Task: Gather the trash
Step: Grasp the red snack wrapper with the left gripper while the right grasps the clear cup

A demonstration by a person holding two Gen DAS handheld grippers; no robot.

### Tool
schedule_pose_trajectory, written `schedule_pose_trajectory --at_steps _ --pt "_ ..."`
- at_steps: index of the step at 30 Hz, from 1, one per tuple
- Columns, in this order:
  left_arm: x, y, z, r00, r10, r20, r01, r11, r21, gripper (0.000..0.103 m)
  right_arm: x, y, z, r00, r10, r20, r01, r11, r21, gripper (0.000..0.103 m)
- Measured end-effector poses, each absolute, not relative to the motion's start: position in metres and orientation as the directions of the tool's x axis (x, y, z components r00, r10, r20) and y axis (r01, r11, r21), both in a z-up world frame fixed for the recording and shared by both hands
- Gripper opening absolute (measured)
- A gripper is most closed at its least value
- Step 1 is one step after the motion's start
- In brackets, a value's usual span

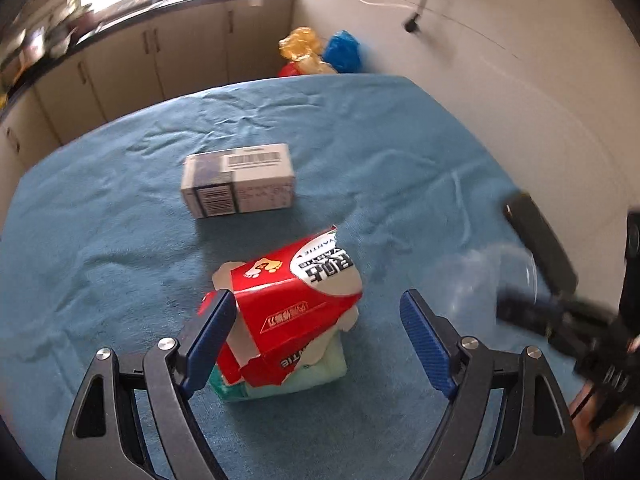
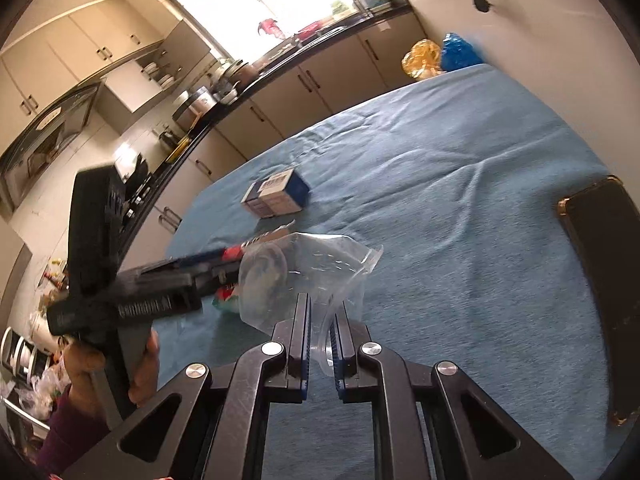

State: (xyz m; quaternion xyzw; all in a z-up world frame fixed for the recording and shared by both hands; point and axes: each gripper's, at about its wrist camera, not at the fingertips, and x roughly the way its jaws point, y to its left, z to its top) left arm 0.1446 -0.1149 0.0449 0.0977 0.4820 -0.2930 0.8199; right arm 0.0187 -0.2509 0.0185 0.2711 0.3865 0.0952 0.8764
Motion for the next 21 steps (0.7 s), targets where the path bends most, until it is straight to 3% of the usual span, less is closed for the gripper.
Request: schedule_pose_trajectory --at_steps 2,3,4,10,21 --pt "0.138 -0.118 0.045 0.365 -0.368 -0.855 0.571 0.814 -0.107 0.062 0.018 -0.256 0.019 0.691 0.368 -0.622 0.058 0.829 0.556 0.010" --pt "0.136 -0.118 0.045 0.369 -0.353 -0.860 0.566 0.819 -0.094 0.030 0.017 -0.259 0.019 0.693 0.370 -0.619 0.061 0.825 0.562 0.010" --pt "0.134 -0.119 0.044 0.358 -0.348 -0.866 0.564 0.820 -0.096 0.014 0.017 -0.260 0.019 0.693 0.374 -0.616 0.060 0.822 0.566 0.010" --pt "0.114 -0.112 0.055 0.351 -0.401 -0.846 0.561 0.813 -0.153 0.003 0.015 -0.252 0.021 0.699 0.365 -0.615 0.044 0.836 0.547 0.010" --pt "0.051 -0.136 0.058 0.155 -0.473 -0.867 0.738 0.639 -0.217 0.003 0.004 -0.286 0.027 0.741 0.287 -0.607 0.142 0.817 0.559 0.010"
